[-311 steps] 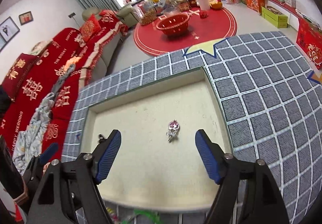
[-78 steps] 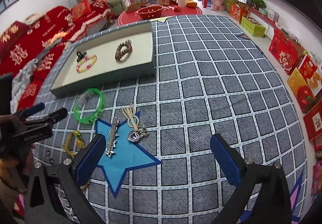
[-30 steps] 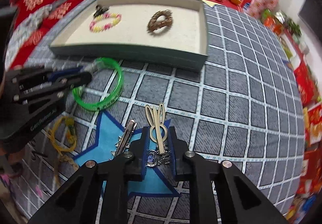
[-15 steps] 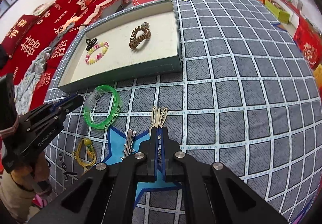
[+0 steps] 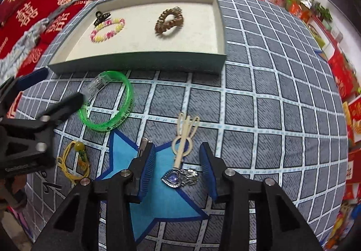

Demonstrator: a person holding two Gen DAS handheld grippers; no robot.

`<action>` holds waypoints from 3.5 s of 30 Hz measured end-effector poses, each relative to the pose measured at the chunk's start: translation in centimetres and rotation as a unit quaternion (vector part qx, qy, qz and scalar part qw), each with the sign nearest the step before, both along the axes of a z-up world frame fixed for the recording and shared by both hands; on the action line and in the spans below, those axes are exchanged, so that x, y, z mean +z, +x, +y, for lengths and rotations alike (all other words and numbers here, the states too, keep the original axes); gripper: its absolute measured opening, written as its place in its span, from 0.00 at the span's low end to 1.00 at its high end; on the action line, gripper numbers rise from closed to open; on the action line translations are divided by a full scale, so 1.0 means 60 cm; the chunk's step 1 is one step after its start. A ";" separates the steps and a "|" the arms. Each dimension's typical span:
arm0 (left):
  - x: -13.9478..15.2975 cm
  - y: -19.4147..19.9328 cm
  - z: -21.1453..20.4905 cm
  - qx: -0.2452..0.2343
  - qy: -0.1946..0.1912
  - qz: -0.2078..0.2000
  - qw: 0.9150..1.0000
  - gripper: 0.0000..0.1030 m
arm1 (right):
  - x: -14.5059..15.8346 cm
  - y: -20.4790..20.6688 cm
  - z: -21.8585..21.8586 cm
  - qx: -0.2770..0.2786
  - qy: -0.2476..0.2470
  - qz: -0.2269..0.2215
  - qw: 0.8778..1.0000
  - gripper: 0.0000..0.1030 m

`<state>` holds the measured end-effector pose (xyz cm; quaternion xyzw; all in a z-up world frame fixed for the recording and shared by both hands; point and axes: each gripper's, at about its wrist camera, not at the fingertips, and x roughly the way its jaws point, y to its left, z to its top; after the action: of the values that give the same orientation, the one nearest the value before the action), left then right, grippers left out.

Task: Organize jewelry
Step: 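Grasp the green bangle with the left gripper while the right grasps the heart pendant, then carry the bangle and the pendant with bunny hairpin into the tray, open both grippers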

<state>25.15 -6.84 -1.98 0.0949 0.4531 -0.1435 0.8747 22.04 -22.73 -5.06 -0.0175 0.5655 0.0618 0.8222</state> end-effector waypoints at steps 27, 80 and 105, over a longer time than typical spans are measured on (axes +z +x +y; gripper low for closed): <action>0.061 -0.012 0.036 -0.008 -0.066 -0.014 0.998 0.22 | 0.075 -0.016 -0.052 -0.058 0.084 -0.074 0.992 0.08; -0.013 0.219 0.044 0.065 0.045 -0.015 0.997 0.23 | -0.004 0.250 -0.022 -0.077 0.082 -0.043 0.993 0.09; 0.052 0.165 0.065 0.063 0.024 -0.057 0.996 0.23 | 0.084 0.175 -0.021 -0.092 0.161 -0.109 0.977 0.51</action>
<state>35.07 -2.93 1.13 0.0951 0.4104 -0.0720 0.9041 32.56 -23.99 -0.03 0.1605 0.4540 0.0737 0.8733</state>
